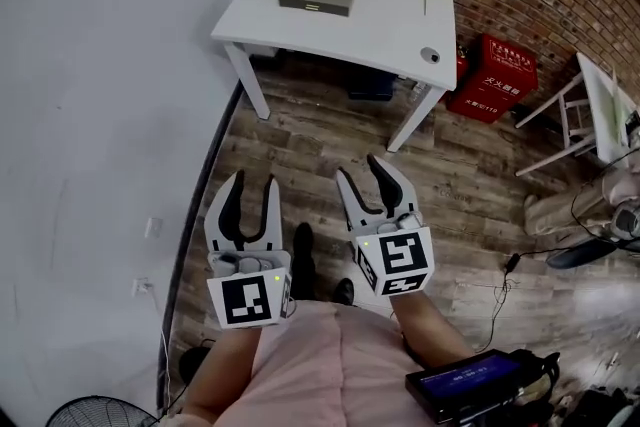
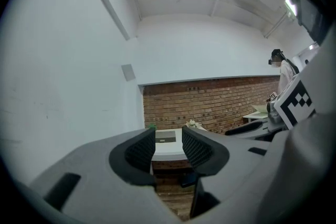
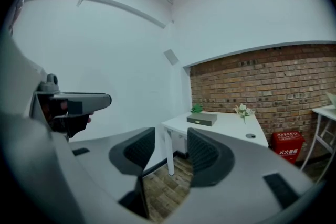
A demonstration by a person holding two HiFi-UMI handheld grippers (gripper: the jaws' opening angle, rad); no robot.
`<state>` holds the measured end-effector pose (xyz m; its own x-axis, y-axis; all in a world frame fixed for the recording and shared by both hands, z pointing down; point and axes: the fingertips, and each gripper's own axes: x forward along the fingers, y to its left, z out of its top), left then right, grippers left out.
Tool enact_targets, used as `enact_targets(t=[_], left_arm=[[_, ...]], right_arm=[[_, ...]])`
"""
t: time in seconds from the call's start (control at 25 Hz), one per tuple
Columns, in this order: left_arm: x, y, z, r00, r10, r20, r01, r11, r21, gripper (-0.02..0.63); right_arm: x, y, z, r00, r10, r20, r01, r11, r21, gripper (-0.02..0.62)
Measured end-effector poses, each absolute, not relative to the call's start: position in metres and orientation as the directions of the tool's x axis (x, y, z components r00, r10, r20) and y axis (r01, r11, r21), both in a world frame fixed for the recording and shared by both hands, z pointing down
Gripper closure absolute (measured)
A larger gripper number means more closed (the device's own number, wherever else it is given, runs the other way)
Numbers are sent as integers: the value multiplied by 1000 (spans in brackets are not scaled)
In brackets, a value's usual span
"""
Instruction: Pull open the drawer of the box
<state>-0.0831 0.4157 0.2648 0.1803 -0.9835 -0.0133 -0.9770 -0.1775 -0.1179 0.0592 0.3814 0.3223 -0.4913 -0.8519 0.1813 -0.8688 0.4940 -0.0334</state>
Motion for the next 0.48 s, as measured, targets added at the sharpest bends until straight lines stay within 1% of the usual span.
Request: enact_targets(t=[0.12, 0.28, 0.48], left_arm=[[-97, 375, 266, 194, -981, -1, -977, -193, -96, 440], [-123, 321, 269, 212, -977, 27, -971, -214, -107, 440], [-148, 265, 251, 240, -971, -24, -965, -236, -116, 440]], right_arm=[[42, 344, 324, -485, -854, 189, -872, 489, -28, 401], [18, 292, 321, -468, -862, 193, -881, 473, -27, 407], [-6, 241, 309, -444, -877, 181, -893, 450, -10, 414]])
